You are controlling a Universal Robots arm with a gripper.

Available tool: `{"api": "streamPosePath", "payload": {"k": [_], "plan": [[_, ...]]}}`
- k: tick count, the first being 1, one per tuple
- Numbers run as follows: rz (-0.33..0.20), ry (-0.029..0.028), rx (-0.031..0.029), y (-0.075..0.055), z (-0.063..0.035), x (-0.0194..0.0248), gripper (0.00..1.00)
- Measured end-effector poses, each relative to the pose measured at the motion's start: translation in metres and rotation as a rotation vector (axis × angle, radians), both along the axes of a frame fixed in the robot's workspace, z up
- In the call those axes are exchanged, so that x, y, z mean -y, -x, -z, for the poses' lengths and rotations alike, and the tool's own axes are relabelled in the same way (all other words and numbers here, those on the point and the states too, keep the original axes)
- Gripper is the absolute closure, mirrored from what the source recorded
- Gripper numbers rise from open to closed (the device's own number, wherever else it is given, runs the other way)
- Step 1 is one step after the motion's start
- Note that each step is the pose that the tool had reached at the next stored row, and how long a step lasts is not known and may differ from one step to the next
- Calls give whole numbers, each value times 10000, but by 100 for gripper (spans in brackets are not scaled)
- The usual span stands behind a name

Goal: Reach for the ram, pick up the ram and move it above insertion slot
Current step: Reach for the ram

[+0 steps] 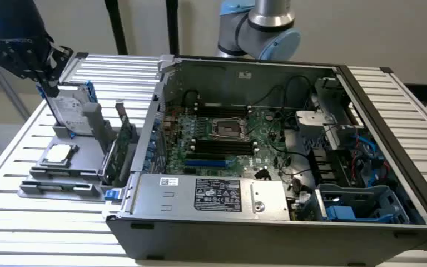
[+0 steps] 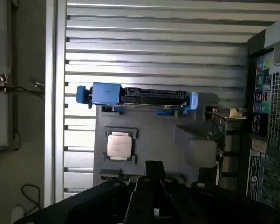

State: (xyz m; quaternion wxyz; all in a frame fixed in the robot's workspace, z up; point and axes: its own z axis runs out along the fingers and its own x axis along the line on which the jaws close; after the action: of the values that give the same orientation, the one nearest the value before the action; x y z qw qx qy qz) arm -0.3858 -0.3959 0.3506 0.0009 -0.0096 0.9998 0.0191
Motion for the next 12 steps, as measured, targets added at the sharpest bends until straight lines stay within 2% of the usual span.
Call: {"api": "streamPosePath", "payload": {"k": [12], "plan": [[2,1,3,1,0,4,89]]}}
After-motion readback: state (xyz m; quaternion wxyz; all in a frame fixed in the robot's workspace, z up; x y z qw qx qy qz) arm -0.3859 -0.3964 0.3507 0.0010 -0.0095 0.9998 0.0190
